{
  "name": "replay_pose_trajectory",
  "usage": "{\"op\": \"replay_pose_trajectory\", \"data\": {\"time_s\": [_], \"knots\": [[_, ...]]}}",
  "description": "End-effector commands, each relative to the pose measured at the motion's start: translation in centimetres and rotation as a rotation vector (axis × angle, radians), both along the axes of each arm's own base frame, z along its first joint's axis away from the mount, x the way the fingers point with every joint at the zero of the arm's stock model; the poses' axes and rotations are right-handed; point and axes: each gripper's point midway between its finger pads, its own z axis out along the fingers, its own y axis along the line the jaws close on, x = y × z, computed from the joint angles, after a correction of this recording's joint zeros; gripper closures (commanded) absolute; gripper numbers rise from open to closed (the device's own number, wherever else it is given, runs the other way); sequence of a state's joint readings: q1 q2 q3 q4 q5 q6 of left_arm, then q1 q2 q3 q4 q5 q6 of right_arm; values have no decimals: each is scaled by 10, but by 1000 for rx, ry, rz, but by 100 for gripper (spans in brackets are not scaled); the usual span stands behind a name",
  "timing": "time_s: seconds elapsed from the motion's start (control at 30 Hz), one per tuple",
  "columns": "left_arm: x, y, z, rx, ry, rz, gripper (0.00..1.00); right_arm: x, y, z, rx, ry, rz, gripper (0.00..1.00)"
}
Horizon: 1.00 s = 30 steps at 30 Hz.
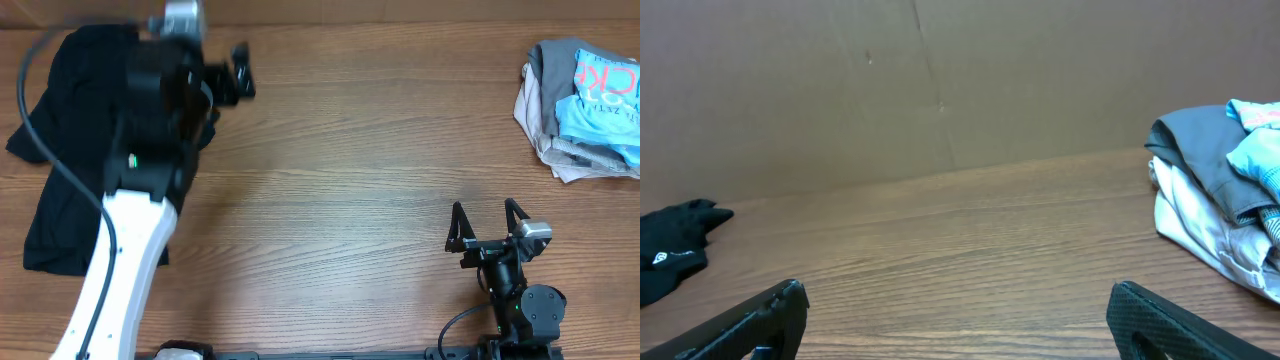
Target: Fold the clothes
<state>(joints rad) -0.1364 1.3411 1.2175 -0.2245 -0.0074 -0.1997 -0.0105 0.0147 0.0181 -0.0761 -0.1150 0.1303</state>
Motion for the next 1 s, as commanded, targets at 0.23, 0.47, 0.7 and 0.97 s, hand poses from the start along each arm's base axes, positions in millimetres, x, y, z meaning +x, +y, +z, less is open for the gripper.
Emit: {"op": "replay_pose_trajectory", "data": {"time_s": [0.23,0.47,0.7,0.97], "knots": [[-86,38,-92,-29,-84,5,0,0,0,-2,2,-5,-1,0],[-134,51,-119,-27,-190,47,0,0,0,-2,2,-5,-1,0],[-162,53,-122,-19,-293,62,0,0,0,-2,2,-5,-1,0],[-176,53,-141,-35,-337,68,0,0,0,-2,3,-5,-1,0]]}}
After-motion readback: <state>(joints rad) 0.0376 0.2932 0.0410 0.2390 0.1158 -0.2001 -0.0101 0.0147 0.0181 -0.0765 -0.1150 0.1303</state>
